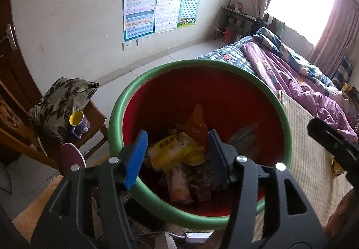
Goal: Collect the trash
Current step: 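Open left tool dropping yellow wrapper into bin while right tool drops blue-silver wrapper, then grasp brown crumpled wrapper with left tool while right tool grasps yellow snack packet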
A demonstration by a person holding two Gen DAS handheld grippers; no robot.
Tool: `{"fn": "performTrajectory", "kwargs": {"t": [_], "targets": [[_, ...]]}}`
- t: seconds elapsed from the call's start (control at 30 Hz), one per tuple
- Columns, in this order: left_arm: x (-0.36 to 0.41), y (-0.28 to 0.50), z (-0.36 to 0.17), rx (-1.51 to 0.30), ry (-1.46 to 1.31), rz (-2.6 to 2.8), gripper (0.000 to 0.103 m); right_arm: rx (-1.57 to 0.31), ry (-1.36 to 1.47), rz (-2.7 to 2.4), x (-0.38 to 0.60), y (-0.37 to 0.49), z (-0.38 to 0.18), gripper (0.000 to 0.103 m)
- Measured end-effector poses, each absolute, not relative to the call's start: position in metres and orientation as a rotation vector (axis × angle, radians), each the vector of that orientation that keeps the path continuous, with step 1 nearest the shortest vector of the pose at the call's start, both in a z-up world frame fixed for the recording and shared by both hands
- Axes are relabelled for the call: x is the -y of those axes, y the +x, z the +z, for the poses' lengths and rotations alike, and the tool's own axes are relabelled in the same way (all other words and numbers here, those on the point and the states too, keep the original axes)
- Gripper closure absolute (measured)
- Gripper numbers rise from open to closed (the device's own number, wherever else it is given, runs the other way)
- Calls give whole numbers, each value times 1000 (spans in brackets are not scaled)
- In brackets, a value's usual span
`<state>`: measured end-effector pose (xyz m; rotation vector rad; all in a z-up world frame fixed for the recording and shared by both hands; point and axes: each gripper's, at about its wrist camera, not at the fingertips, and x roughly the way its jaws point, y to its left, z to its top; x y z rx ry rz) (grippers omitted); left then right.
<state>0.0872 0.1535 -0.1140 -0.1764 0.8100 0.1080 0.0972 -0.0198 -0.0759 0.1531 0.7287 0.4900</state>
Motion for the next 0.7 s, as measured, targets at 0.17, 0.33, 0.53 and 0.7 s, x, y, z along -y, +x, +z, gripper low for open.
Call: {"fn": "performTrajectory", "kwargs": {"t": [0.17, 0.33, 0.53, 0.7], "targets": [[-150, 85, -113, -804, -166, 122, 46, -693, 156, 408, 54, 84, -70, 52], [-138, 81, -109, -791, -129, 125, 46, -673, 190, 153, 139, 75, -75, 49], [-108, 74, -92, -753, -79, 87, 46, -735, 255, -156, 243, 58, -98, 48], [-69, 68, -82, -744, -28, 11, 41, -775, 312, -183, 270, 48, -120, 48]]}}
